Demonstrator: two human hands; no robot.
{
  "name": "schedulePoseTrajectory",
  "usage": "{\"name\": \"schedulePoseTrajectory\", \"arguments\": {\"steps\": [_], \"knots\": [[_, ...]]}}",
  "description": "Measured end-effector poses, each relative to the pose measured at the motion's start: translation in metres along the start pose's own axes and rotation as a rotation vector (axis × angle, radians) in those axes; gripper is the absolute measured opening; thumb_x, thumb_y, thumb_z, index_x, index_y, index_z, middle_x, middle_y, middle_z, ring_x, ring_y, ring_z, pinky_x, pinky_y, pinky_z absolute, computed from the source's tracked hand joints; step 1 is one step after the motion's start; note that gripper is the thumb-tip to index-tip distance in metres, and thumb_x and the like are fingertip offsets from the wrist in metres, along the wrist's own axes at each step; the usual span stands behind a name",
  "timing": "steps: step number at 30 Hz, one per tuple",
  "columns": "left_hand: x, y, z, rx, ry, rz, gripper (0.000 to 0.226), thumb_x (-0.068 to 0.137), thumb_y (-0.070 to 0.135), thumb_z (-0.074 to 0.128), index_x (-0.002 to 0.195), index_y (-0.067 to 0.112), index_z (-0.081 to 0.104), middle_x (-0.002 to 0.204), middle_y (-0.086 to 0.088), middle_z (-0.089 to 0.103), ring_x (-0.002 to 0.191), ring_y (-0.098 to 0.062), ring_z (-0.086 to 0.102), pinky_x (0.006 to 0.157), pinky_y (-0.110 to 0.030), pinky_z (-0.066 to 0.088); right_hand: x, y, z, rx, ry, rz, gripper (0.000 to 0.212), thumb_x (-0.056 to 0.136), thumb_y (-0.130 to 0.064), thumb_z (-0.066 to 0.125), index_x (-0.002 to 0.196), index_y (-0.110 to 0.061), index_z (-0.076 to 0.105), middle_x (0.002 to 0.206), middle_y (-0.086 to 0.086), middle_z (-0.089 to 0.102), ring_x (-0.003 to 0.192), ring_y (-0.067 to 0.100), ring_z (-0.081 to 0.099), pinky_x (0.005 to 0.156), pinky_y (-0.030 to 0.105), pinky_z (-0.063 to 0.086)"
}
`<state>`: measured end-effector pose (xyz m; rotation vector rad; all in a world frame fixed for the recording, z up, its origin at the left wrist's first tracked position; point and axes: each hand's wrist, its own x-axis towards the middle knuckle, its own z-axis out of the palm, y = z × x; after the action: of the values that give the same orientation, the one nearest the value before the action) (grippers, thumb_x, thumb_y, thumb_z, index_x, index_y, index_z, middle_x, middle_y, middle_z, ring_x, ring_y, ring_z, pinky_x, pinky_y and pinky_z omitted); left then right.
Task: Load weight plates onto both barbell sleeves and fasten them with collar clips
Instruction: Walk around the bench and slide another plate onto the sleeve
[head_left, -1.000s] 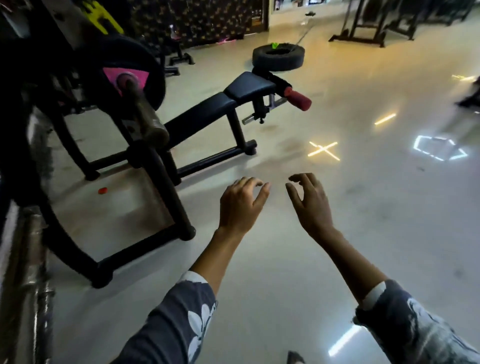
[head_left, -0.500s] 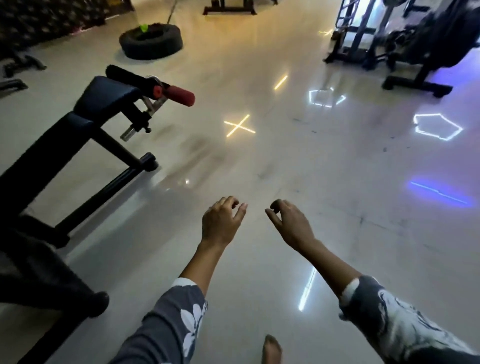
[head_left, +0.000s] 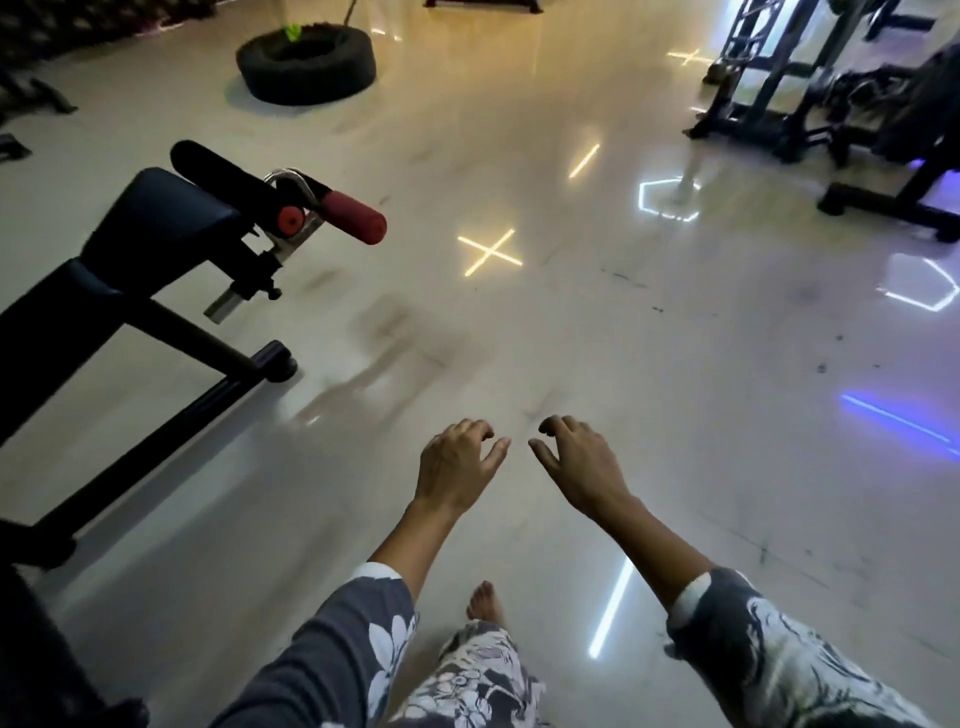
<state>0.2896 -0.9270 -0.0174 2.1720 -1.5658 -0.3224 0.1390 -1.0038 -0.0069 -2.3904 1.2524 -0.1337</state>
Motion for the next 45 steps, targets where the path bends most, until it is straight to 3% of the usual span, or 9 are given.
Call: {"name": "schedulePoseTrajectory", "arguments": {"steps": [6,14,24,29,38,45], "knots": [[0.157,-0.021,-0.006,-0.029,-0.008,-0.043,0.032,0.091,0.041,0.052,0.099,0.012,0.064,0.101,-0.006,0.068,0.092,-0.023,0.061,0.075,-0.032,0.048,0.148,0.013,-0.038,-0.016,-0.008,0.005,0.035,0.096,-0.038,0.041,0.117,-0.012,0.052,0.12,0.007,0.059,0.11,0.026,0.053,0.09,0.034,0.039],[0.375,-0.044,0.02,-0.001,-0.041,-0.014,0.037,0.09,0.042,0.053,0.114,0.013,0.059,0.113,-0.006,0.065,0.101,-0.022,0.06,0.084,-0.034,0.05,0.354,0.063,-0.059,0.052,0.021,0.031,0.035,0.097,-0.038,0.04,0.116,-0.012,0.052,0.119,0.006,0.06,0.108,0.025,0.054,0.089,0.033,0.04],[0.633,-0.081,0.013,-0.028,-0.011,-0.221,0.038,0.091,0.041,0.054,0.117,0.013,0.056,0.117,-0.006,0.063,0.105,-0.022,0.06,0.085,-0.033,0.05,0.636,0.094,-0.118,0.138,-0.066,0.017,0.037,0.097,-0.038,0.04,0.118,-0.011,0.051,0.121,0.008,0.059,0.111,0.025,0.053,0.091,0.035,0.042],[0.732,-0.133,0.004,-0.055,0.051,-0.326,0.038,0.091,0.042,0.052,0.116,0.013,0.057,0.116,-0.006,0.064,0.103,-0.019,0.06,0.082,-0.026,0.046,0.771,0.068,-0.117,0.103,-0.163,-0.101,0.037,0.095,-0.04,0.043,0.118,-0.013,0.052,0.122,0.007,0.059,0.112,0.025,0.053,0.091,0.036,0.042],[0.947,-0.257,-0.048,-0.101,0.108,-0.37,0.041,0.093,0.043,0.048,0.119,0.012,0.056,0.12,-0.005,0.063,0.107,-0.019,0.059,0.081,-0.02,0.04,1.01,-0.016,-0.116,0.103,-0.165,-0.13,0.033,0.095,-0.039,0.043,0.115,-0.014,0.054,0.118,0.005,0.06,0.107,0.021,0.055,0.085,0.032,0.043],[1.084,-0.351,-0.118,-0.054,0.153,-0.409,0.039,0.092,0.04,0.051,0.115,0.01,0.058,0.117,-0.006,0.064,0.105,-0.022,0.059,0.082,-0.027,0.045,1.193,-0.095,-0.113,0.108,-0.135,-0.236,0.034,0.095,-0.037,0.044,0.117,-0.012,0.054,0.119,0.008,0.059,0.106,0.024,0.056,0.085,0.034,0.044]]}}
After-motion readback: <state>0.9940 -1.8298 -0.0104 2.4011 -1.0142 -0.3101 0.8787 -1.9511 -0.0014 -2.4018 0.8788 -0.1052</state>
